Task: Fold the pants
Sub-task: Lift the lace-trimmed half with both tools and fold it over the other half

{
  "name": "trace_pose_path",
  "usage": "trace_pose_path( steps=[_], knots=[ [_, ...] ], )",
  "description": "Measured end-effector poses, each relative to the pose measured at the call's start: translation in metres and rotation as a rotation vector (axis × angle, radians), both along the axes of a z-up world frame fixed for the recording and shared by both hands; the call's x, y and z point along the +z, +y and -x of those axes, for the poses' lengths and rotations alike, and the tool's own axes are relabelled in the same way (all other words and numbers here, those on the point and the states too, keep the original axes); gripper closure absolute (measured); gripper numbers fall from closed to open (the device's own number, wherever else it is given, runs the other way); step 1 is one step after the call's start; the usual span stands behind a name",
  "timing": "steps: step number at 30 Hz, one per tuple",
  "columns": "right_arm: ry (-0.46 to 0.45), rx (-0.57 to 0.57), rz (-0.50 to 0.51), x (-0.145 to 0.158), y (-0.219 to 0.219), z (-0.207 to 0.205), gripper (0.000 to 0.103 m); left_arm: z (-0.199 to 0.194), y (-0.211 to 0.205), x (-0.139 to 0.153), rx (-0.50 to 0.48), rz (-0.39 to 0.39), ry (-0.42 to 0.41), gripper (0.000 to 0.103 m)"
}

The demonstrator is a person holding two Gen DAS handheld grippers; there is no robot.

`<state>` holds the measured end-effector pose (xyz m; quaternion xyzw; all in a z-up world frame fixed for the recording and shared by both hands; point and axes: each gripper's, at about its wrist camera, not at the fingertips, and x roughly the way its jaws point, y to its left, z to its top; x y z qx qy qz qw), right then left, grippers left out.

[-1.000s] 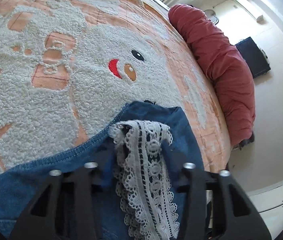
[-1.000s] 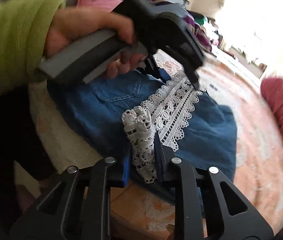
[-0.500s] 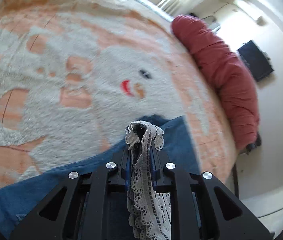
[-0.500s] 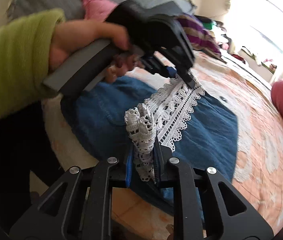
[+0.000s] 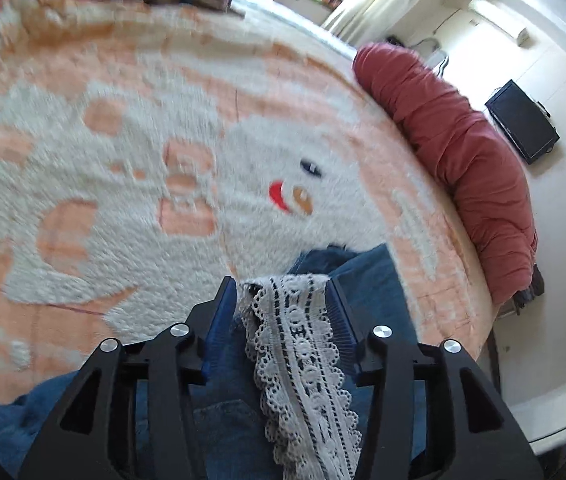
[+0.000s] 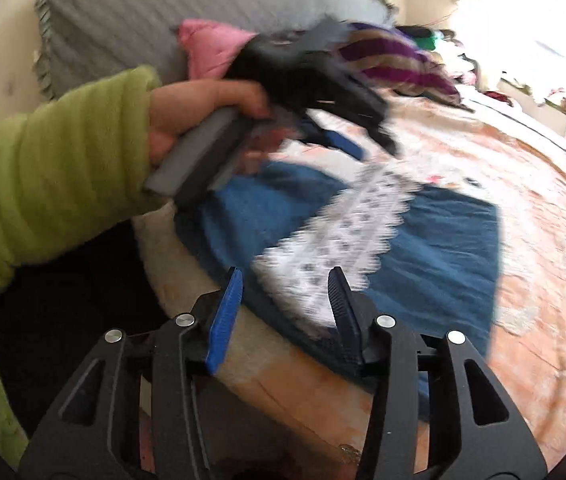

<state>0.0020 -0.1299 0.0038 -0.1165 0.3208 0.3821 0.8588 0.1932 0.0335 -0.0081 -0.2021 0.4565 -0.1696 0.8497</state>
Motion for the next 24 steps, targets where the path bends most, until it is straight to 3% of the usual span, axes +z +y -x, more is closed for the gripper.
trace_pose_path(
  steps=[4, 9, 15, 18, 20, 24],
  knots=[
    [0.015, -0.144, 0.002, 0.000, -0.035, -0.014, 0.065, 0.034, -0.003, 0.021, 0.005, -0.043, -0.087, 0.057],
    [0.054, -0.224, -0.001, -0.004, -0.060, -0.031, 0.071, 0.078, -0.023, 0.023, -0.035, -0.048, -0.124, 0.057],
    [0.131, -0.235, 0.019, -0.020, -0.066, -0.037, 0.071, 0.118, -0.064, -0.004, -0.137, -0.153, -0.104, 0.059],
    [0.180, -0.265, 0.091, -0.040, -0.068, -0.042, 0.074, 0.129, -0.074, -0.027, -0.153, -0.217, -0.052, 0.059],
    [0.194, -0.271, 0.078, -0.046, -0.074, -0.041, 0.074, 0.136, -0.077, -0.031, -0.150, -0.246, -0.061, 0.059],
    [0.199, -0.274, 0.066, -0.048, -0.076, -0.039, 0.074, 0.142, -0.073, -0.033, -0.133, -0.242, -0.072, 0.059]
  ],
)
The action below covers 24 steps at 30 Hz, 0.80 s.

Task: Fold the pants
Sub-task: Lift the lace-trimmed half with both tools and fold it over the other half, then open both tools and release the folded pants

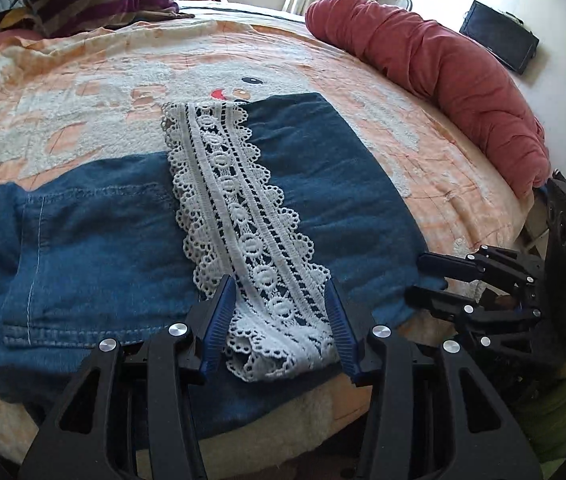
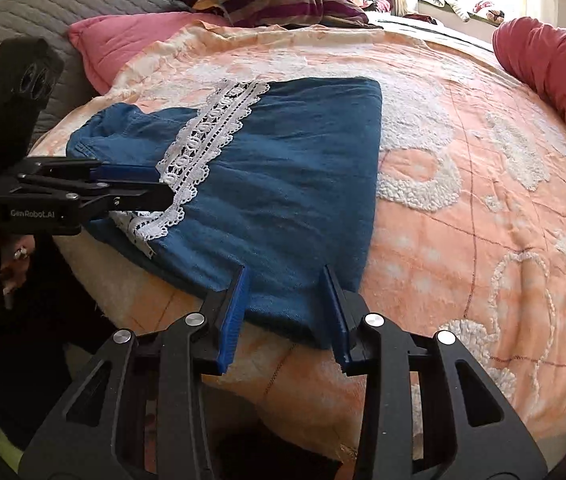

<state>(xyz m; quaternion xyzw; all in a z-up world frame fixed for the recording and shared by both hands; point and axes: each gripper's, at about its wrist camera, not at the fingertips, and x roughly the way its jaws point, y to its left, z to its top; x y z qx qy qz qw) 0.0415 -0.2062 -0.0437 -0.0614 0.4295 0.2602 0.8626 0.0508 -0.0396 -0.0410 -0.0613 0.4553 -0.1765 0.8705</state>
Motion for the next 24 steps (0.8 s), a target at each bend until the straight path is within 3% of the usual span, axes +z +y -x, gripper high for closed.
trace_pose_path(
  steps=[5, 7, 11, 13, 17, 18, 20, 24],
  knots=[
    [0.007, -0.008, -0.014, 0.003, -0.002, -0.001, 0.069, 0.008, 0.001, 0.002, 0.023, 0.006, -0.022, 0.057],
    [0.006, -0.018, -0.043, 0.007, -0.006, 0.001, 0.049, 0.013, 0.004, 0.007, 0.034, 0.025, -0.035, 0.056],
    [-0.021, -0.051, -0.051, 0.016, -0.014, 0.007, 0.043, 0.027, 0.014, 0.017, 0.075, 0.054, -0.054, 0.051],
    [-0.032, -0.069, -0.061, 0.021, -0.019, 0.009, 0.035, 0.036, 0.020, 0.023, 0.102, 0.072, -0.064, 0.038],
    [-0.057, -0.090, -0.072, 0.031, -0.027, 0.015, 0.028, 0.053, 0.027, 0.033, 0.140, 0.074, -0.083, 0.034],
    [-0.064, -0.094, -0.075, 0.034, -0.028, 0.016, 0.025, 0.056, 0.028, 0.035, 0.151, 0.070, -0.086, 0.021],
    [-0.073, -0.098, -0.078, 0.038, -0.029, 0.018, 0.021, 0.063, 0.031, 0.041, 0.179, 0.039, -0.097, 0.011],
    [-0.092, -0.099, -0.083, 0.046, -0.027, 0.021, 0.015, 0.073, 0.038, 0.051, 0.228, -0.037, -0.125, 0.006]
  ],
)
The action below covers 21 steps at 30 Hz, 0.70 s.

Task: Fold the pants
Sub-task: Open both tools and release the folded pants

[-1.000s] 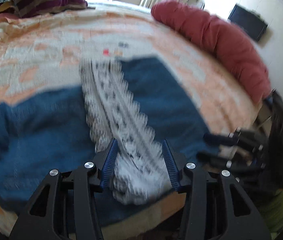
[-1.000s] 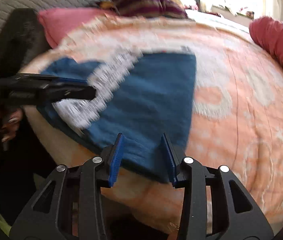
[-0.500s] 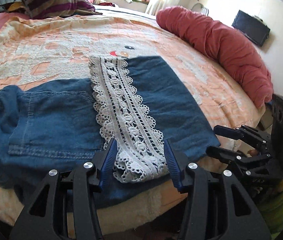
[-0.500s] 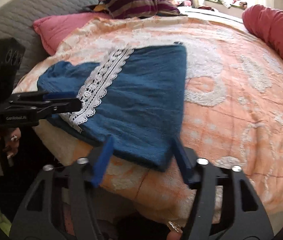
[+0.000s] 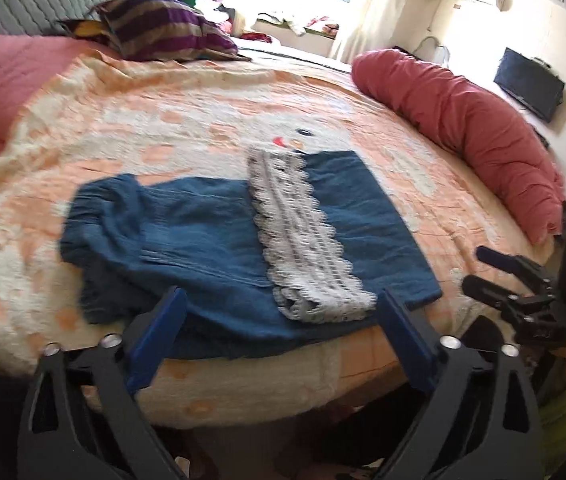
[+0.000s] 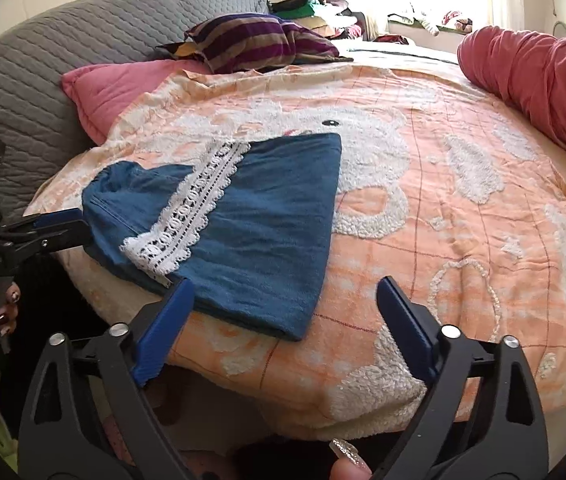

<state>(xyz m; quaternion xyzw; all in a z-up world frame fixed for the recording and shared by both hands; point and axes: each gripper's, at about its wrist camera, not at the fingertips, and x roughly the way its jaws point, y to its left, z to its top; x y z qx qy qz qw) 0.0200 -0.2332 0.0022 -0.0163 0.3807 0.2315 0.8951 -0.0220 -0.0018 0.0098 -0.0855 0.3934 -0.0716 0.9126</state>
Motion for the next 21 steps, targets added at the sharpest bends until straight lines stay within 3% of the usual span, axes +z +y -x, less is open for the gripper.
trace_pose_path(
  steps=[6, 10, 14, 21],
  knots=[
    [-0.029, 0.020, 0.000, 0.015, 0.011, 0.000, 0.011, 0.007, 0.023, 0.007, 0.077, -0.015, 0.007, 0.005],
    [-0.061, 0.057, 0.016, 0.031, 0.027, -0.005, 0.010, 0.012, 0.049, 0.010, 0.141, 0.053, 0.016, 0.005],
    [-0.104, 0.111, 0.037, 0.049, 0.051, -0.016, 0.009, 0.011, 0.069, 0.009, 0.200, 0.056, 0.026, 0.005],
    [-0.106, 0.242, 0.059, 0.069, 0.110, -0.048, 0.009, 0.003, 0.093, -0.013, 0.240, 0.129, 0.084, 0.005]
  ],
)
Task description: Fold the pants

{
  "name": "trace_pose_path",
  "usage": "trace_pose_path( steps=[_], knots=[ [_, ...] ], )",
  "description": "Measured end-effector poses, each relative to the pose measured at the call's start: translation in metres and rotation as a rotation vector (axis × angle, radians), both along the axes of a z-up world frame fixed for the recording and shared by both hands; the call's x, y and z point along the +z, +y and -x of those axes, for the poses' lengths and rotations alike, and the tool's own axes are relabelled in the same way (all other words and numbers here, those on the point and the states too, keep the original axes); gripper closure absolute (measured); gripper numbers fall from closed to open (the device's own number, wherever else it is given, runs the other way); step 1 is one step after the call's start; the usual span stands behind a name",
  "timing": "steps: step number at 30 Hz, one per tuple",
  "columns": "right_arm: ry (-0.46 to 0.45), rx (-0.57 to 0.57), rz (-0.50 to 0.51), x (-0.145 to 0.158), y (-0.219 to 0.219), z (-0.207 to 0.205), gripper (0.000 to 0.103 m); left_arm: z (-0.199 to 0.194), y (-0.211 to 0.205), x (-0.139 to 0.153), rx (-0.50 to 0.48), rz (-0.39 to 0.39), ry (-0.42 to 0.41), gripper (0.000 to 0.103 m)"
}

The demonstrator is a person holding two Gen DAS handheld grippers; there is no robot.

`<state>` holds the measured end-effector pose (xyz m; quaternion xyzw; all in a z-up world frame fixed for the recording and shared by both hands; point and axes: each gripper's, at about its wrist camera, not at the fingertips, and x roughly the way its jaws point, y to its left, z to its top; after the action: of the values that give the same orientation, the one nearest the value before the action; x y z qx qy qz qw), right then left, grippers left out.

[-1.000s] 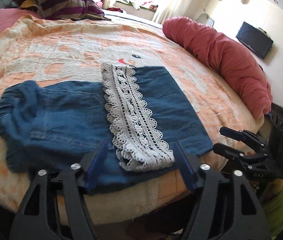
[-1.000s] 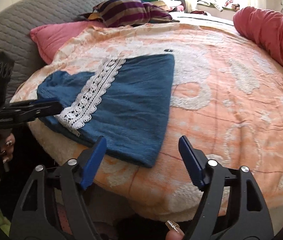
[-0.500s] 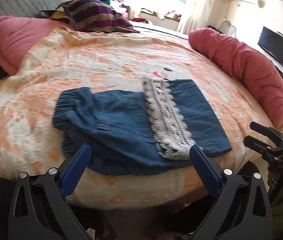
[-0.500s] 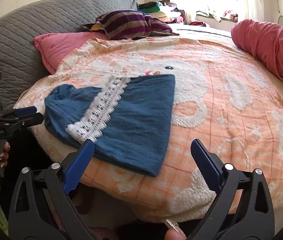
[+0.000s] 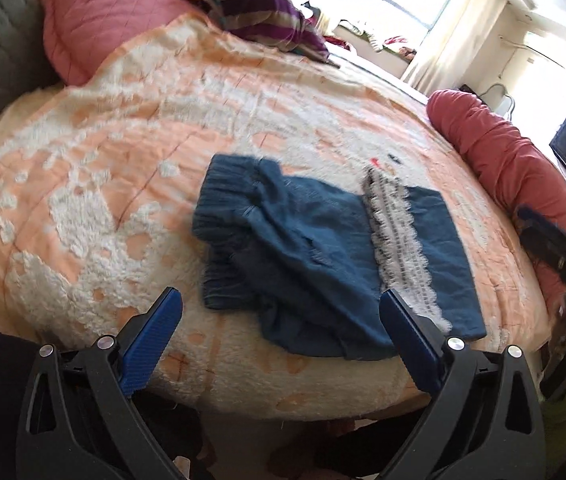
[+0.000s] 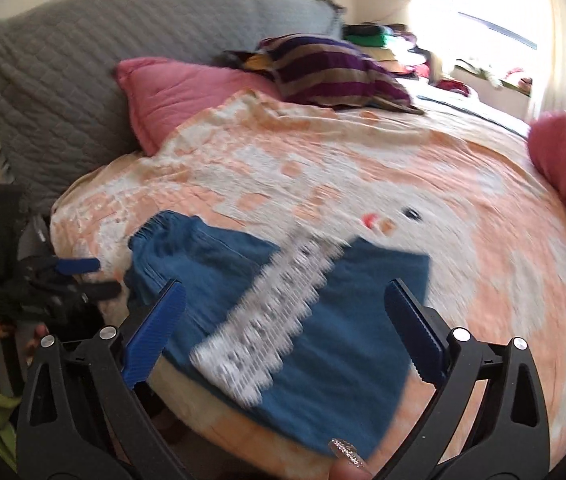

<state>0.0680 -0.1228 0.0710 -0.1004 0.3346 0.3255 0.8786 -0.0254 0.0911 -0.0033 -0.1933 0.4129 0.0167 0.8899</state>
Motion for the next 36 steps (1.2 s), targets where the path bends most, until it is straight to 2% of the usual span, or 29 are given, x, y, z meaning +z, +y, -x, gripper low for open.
trace_pose_path(
  steps=[5, 9, 13, 18, 23, 27, 29, 30, 31, 34, 36],
  knots=[
    [0.017, 0.136, 0.052, -0.001, 0.063, -0.022, 0.009, -0.010, 0.009, -0.023, -0.004, 0.086, 0.058, 0.005],
    [0.074, 0.216, 0.082, -0.014, 0.107, -0.040, 0.009, -0.013, 0.012, -0.035, -0.013, 0.167, 0.049, 0.005],
    [0.160, 0.300, 0.134, -0.038, 0.153, -0.058, 0.009, -0.014, 0.012, -0.038, -0.016, 0.201, 0.023, 0.005],
    [0.195, 0.345, 0.205, -0.059, 0.189, -0.073, 0.009, -0.017, 0.017, -0.040, -0.013, 0.246, -0.001, 0.006],
    [0.297, 0.414, 0.227, -0.078, 0.221, -0.086, 0.009, -0.021, 0.017, -0.042, -0.010, 0.242, -0.001, 0.006],
    [0.391, 0.434, 0.211, -0.097, 0.238, -0.095, 0.011, -0.022, 0.021, -0.046, 0.013, 0.276, -0.013, 0.005],
    [0.436, 0.444, 0.192, -0.106, 0.240, -0.098, 0.022, -0.022, 0.021, -0.046, 0.018, 0.283, -0.024, 0.005],
    [0.456, 0.451, 0.183, -0.109, 0.241, -0.098, 0.032, -0.022, 0.021, -0.046, 0.020, 0.284, -0.026, 0.005],
    [0.473, 0.462, 0.173, -0.113, 0.240, -0.096, 0.047, -0.022, 0.021, -0.046, 0.021, 0.282, -0.029, 0.005],
    [0.427, 0.473, 0.148, -0.105, 0.236, -0.091, 0.071, -0.021, 0.018, -0.046, 0.024, 0.261, -0.038, 0.005],
    [0.382, 0.481, 0.114, -0.092, 0.227, -0.087, 0.075, -0.022, 0.014, -0.044, 0.034, 0.250, -0.038, 0.005]
  ],
)
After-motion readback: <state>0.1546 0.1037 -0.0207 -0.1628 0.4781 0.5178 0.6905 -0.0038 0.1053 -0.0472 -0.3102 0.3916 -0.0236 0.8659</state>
